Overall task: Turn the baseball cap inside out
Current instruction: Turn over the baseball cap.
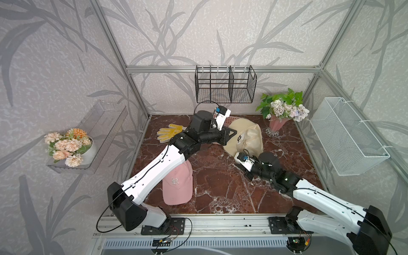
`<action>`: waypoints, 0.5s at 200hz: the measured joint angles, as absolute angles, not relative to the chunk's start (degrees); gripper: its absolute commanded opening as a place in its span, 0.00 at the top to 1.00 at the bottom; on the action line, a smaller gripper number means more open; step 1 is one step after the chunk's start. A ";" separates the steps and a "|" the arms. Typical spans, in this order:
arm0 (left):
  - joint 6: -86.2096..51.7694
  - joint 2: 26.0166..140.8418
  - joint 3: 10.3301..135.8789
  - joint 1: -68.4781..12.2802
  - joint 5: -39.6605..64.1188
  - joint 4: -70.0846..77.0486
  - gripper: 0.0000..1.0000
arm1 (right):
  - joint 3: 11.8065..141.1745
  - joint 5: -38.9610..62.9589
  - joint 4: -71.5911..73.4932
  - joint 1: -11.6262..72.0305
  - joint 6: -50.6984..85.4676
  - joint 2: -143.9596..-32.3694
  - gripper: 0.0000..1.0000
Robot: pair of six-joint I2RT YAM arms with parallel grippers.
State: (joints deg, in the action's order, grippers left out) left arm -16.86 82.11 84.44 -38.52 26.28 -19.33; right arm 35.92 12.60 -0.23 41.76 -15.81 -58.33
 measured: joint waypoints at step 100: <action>-10.13 82.76 84.90 -37.89 27.07 -22.44 1.00 | 35.70 3.42 0.71 40.86 -8.32 -47.22 0.39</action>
